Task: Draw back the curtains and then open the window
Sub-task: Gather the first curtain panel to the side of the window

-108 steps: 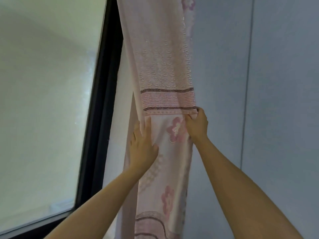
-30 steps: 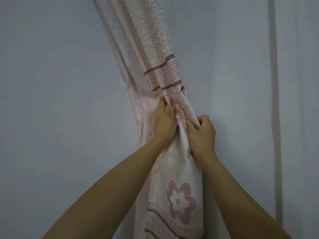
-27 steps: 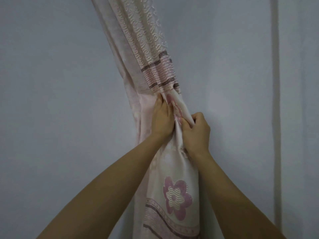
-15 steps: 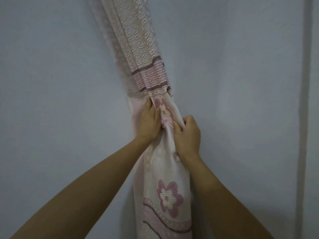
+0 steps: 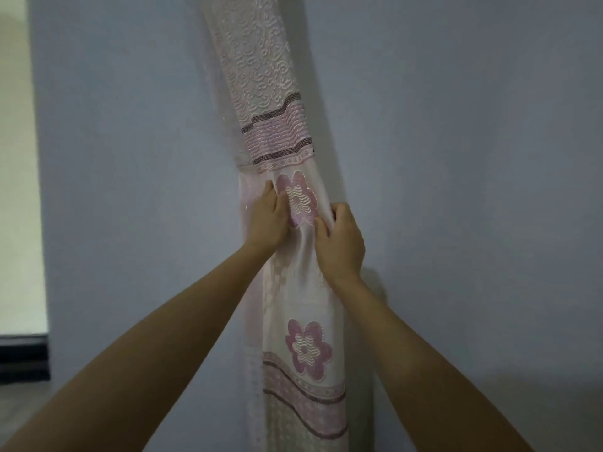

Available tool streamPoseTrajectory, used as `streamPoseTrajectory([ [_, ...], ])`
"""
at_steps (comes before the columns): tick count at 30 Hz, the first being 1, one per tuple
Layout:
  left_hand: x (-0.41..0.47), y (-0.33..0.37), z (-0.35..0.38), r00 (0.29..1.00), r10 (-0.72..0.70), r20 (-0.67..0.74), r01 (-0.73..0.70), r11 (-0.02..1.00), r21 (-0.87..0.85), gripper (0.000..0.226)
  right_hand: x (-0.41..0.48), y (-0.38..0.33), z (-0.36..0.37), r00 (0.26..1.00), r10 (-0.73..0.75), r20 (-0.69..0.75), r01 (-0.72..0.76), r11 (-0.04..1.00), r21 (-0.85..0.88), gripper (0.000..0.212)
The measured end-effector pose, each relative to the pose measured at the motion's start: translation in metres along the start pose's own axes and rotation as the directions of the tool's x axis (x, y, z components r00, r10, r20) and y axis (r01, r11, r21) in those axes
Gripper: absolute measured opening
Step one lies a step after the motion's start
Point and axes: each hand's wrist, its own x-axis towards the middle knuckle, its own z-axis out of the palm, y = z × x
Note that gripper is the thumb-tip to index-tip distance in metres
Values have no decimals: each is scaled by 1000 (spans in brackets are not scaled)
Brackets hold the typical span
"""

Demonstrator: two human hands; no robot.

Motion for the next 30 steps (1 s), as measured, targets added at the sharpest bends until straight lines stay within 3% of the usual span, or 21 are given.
streamPoseTrajectory([
  [5, -51, -10, -44, 998, -62, -19, 62, 997, 41, 44, -35, -26, 24, 996, -10, 87, -5, 986, 166, 19],
  [8, -94, -29, -67, 973, -217, -77, 216, 976, -17, 63, -61, -41, 36, 986, -15, 165, -23, 973, 230, 18],
  [11, -144, -52, -85, 919, -384, -85, 382, 923, -34, 68, -83, -53, 48, 977, -18, 213, -52, 946, 319, 18],
  [17, -221, -65, -93, 835, -534, -129, 521, 844, -126, 46, -123, -85, 70, 955, -61, 289, -69, 906, 419, 29],
  [22, -253, -69, -100, 756, -628, -182, 606, 778, -166, 40, -153, -92, 91, 944, -95, 315, -30, 929, 370, 38],
  [26, -278, -74, -105, 704, -680, -204, 670, 731, -127, 41, -177, -98, 109, 946, -34, 323, -98, 919, 382, 40],
  [30, -314, -83, -127, 617, -777, -125, 763, 629, -147, 35, -212, -98, 124, 951, 22, 310, -154, 900, 409, 42],
])
